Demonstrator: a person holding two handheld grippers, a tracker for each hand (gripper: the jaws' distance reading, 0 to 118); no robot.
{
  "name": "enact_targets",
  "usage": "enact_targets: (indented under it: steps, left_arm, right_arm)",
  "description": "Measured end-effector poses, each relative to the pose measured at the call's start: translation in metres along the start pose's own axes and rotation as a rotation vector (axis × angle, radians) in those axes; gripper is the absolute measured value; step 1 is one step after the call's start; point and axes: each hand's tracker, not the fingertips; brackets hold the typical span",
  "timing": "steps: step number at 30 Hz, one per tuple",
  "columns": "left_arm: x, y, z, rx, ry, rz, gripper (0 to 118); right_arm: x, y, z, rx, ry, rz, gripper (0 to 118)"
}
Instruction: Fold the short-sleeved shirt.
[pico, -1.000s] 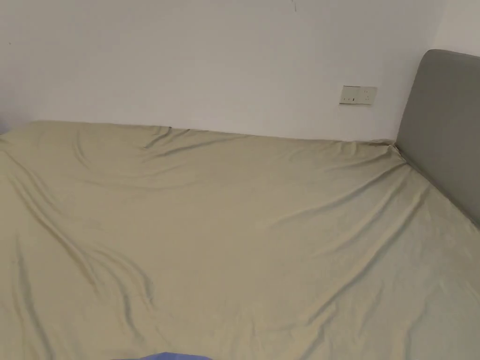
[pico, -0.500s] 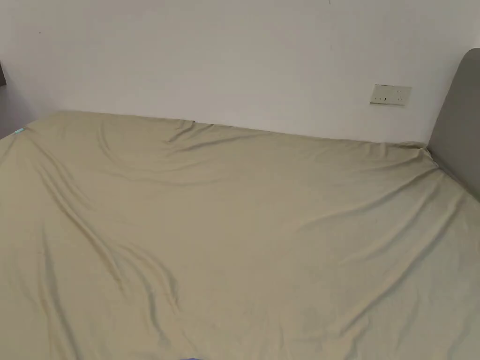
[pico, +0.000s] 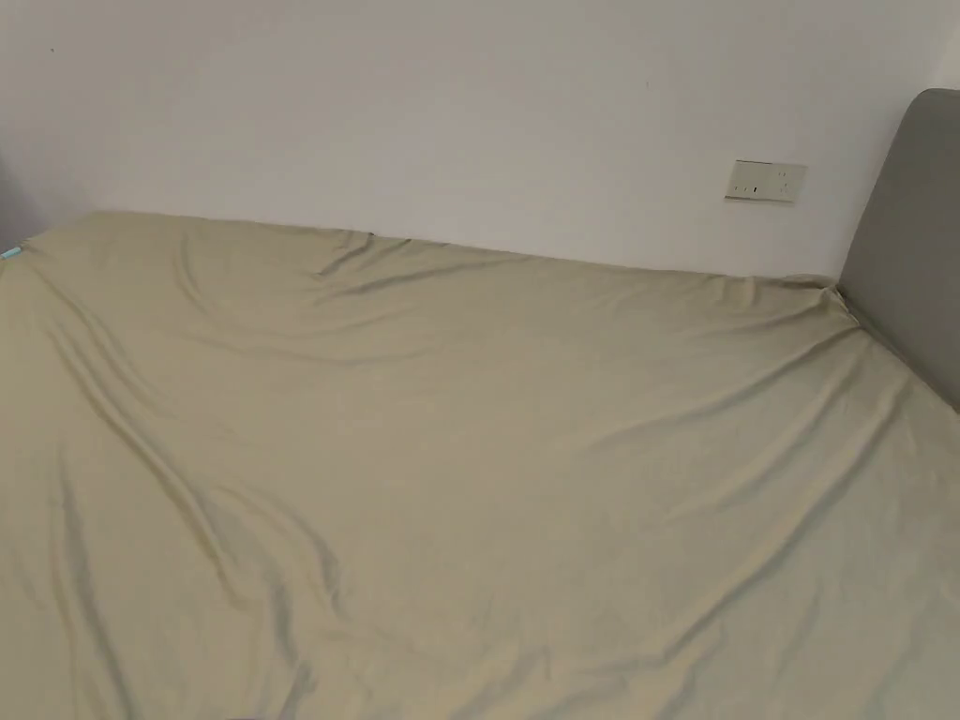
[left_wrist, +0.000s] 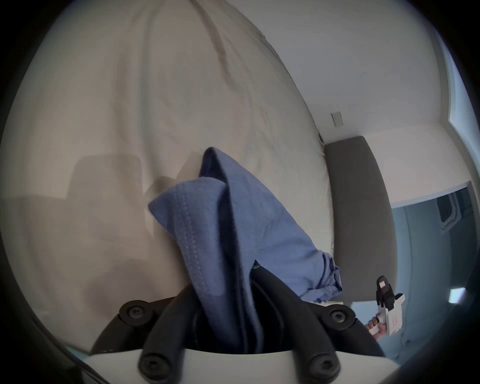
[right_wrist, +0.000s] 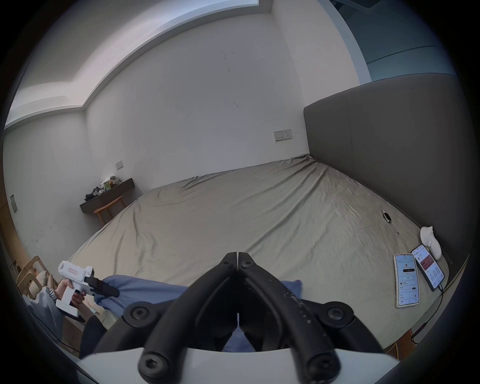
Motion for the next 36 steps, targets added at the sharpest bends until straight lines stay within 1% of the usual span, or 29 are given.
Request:
enact_targets:
  steps: [2,3,4,6,7,8,10,11,12,15,19,21,22,23,24,25,26,27,28,29,30,31,32,33,34,36]
  left_arm:
    - [-0.011,0.006,0.020,0.024,0.034,0.047,4]
    - [-0.037,0.020,0.024,0.027,0.070,0.036,4]
    - [-0.046,0.026,0.031,0.025,0.098,0.001,4]
    - [-0.041,0.026,0.042,0.024,0.145,-0.026,4]
    - [-0.008,0.018,0.049,0.029,0.152,-0.054,4]
    - [0.009,0.013,0.050,0.028,0.159,-0.092,4]
    - [0.045,0.004,0.048,0.042,0.223,-0.207,4]
    - [0.041,0.010,0.039,0.051,0.242,-0.276,4]
    - [0.051,0.009,0.032,0.039,0.236,-0.326,4]
    - [0.111,-0.017,0.001,-0.014,0.216,-0.463,4]
    - [0.156,-0.054,-0.069,-0.127,0.232,-0.591,4]
    - [0.164,-0.069,-0.106,-0.173,0.285,-0.622,6]
    - [0.165,-0.076,-0.120,-0.180,0.327,-0.649,15]
    - [0.170,-0.089,-0.132,-0.169,0.366,-0.666,38]
    - [0.169,-0.094,-0.139,-0.163,0.373,-0.681,38]
    - [0.168,-0.097,-0.140,-0.164,0.350,-0.674,48]
    - [0.167,-0.099,-0.136,-0.166,0.319,-0.671,70]
    - [0.170,-0.102,-0.129,-0.165,0.271,-0.655,101]
    - [0.172,-0.101,-0.117,-0.149,0.256,-0.645,109]
    - [0.173,-0.099,-0.102,-0.091,0.239,-0.642,106]
    - [0.172,-0.095,-0.087,0.005,0.243,-0.643,92]
    - [0.175,-0.095,-0.071,0.093,0.256,-0.639,69]
    - [0.173,-0.093,-0.060,0.170,0.275,-0.651,28]
    - [0.170,-0.091,-0.056,0.229,0.306,-0.647,1]
    - [0.165,-0.091,-0.050,0.290,0.313,-0.625,0]
    - [0.160,-0.091,-0.053,0.280,0.332,-0.658,0]
  right_arm:
    - [0.002,0.000,0.002,0.005,0.004,0.000,1]
    - [0.002,0.000,0.002,0.006,0.006,0.001,1]
    - [0.000,0.000,0.003,0.007,0.006,0.003,1]
    - [0.000,0.000,0.005,0.011,0.015,-0.003,1]
    - [0.000,0.000,0.005,0.014,0.018,-0.006,1]
    - [0.001,0.000,0.005,0.015,0.017,-0.008,1]
    - [0.002,-0.001,0.006,0.021,0.021,-0.016,1]
    - [0.002,-0.001,0.007,0.026,0.029,-0.022,1]
    - [0.003,-0.001,0.008,0.030,0.033,-0.024,1]
    - [0.004,-0.004,0.013,0.040,0.040,-0.026,1]
    - [0.011,-0.011,0.024,0.055,0.050,-0.030,1]
    - [0.016,-0.014,0.031,0.060,0.039,-0.028,1]
    - [0.018,-0.016,0.035,0.064,0.037,-0.025,1]
    - [0.020,-0.017,0.040,0.067,0.035,-0.024,1]
    - [0.021,-0.016,0.044,0.071,0.031,-0.023,1]
    - [0.022,-0.016,0.048,0.074,0.022,-0.022,1]
    - [0.024,-0.017,0.051,0.077,0.010,-0.020,1]
    - [0.027,-0.017,0.054,0.079,0.002,-0.020,1]
    - [0.028,-0.017,0.056,0.083,-0.001,-0.026,1]
    - [0.031,-0.017,0.058,0.086,-0.002,-0.036,1]
    - [0.033,-0.018,0.058,0.087,-0.002,-0.048,1]
    - [0.034,-0.019,0.058,0.087,-0.001,-0.055,1]
    - [0.034,-0.019,0.057,0.088,0.000,-0.063,1]
    - [0.034,-0.020,0.055,0.087,0.002,-0.069,1]
    - [0.034,-0.021,0.054,0.085,0.004,-0.072,1]
    - [0.031,-0.023,0.052,0.085,0.009,-0.079,1]
